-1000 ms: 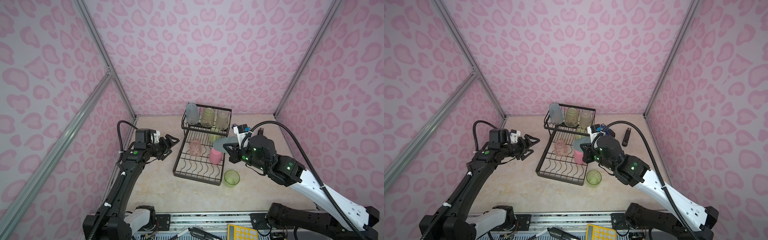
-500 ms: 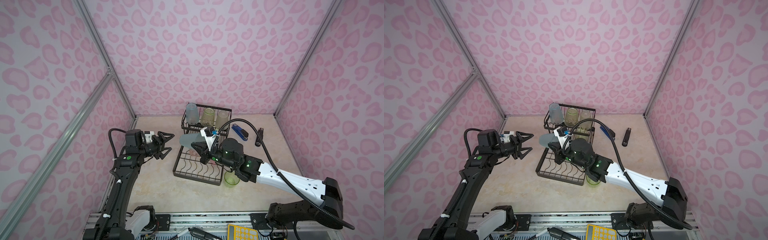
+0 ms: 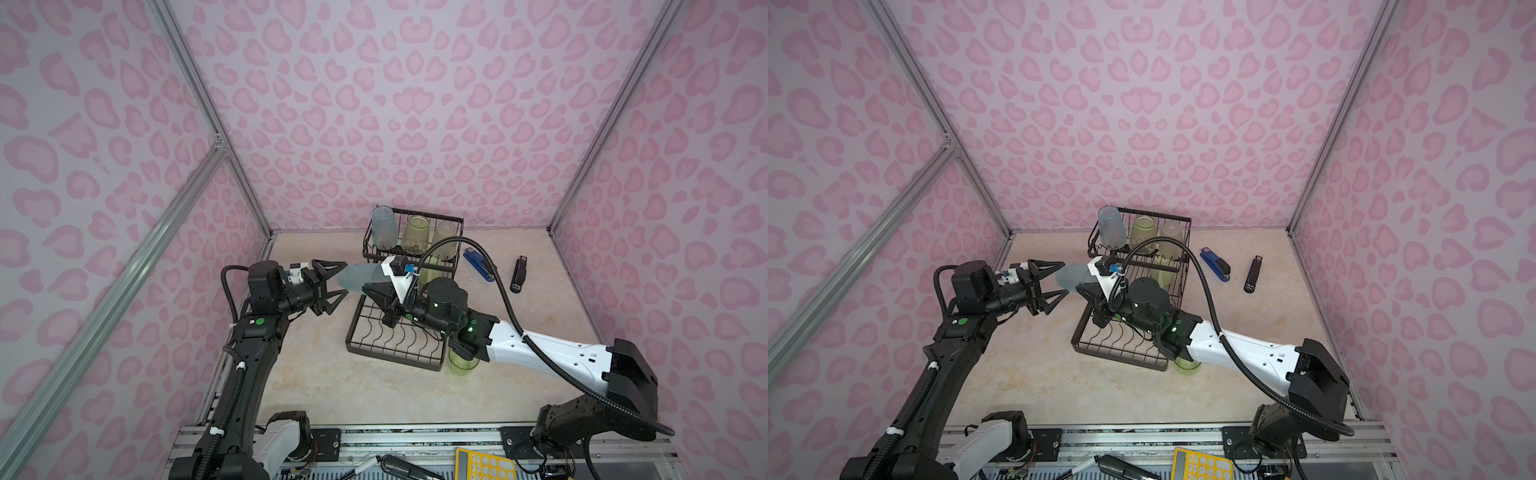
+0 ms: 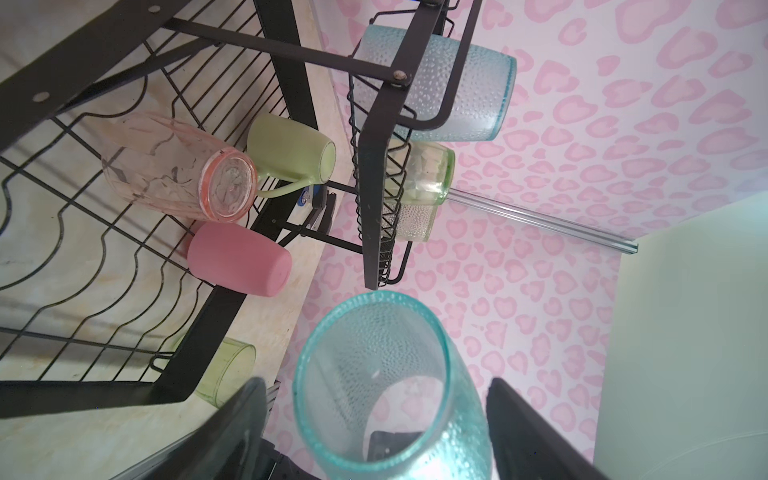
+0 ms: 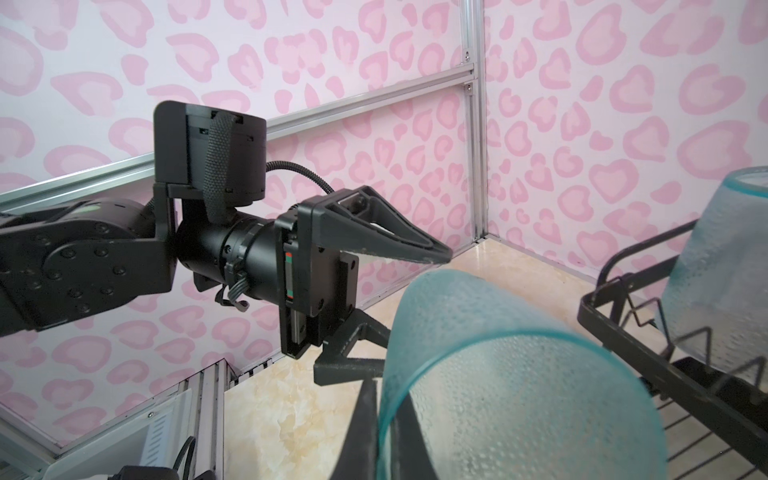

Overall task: Load the cups into the dish rack
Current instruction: 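Carry the teal cup toward the left gripper while left gripper closes on it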

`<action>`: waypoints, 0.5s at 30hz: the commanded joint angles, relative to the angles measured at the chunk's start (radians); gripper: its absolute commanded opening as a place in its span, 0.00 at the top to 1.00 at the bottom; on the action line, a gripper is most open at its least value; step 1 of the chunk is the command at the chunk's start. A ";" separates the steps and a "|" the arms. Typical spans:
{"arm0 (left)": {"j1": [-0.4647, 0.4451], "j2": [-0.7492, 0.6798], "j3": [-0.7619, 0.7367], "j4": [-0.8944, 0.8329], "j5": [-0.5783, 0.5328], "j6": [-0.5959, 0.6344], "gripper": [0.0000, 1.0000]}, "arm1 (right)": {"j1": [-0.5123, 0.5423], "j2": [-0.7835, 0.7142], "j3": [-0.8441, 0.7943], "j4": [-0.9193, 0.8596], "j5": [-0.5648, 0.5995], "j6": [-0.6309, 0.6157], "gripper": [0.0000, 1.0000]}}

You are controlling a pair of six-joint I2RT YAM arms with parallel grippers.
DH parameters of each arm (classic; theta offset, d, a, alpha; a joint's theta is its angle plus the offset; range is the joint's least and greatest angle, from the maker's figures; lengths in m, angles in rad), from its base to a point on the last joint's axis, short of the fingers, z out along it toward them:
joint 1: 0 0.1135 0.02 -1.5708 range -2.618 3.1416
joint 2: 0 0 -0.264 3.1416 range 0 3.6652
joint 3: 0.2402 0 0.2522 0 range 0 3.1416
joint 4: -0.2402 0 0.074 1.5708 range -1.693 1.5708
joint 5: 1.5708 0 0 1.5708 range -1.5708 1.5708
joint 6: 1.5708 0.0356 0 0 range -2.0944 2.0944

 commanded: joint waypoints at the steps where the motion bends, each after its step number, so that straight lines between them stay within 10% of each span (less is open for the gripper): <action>1: 0.000 -0.004 -0.009 0.100 0.033 -0.054 0.16 | 0.001 0.023 0.008 0.104 -0.031 -0.013 1.00; 15: 0.001 0.021 -0.026 0.239 0.081 -0.132 0.23 | -0.013 0.040 0.009 0.146 -0.116 -0.008 1.00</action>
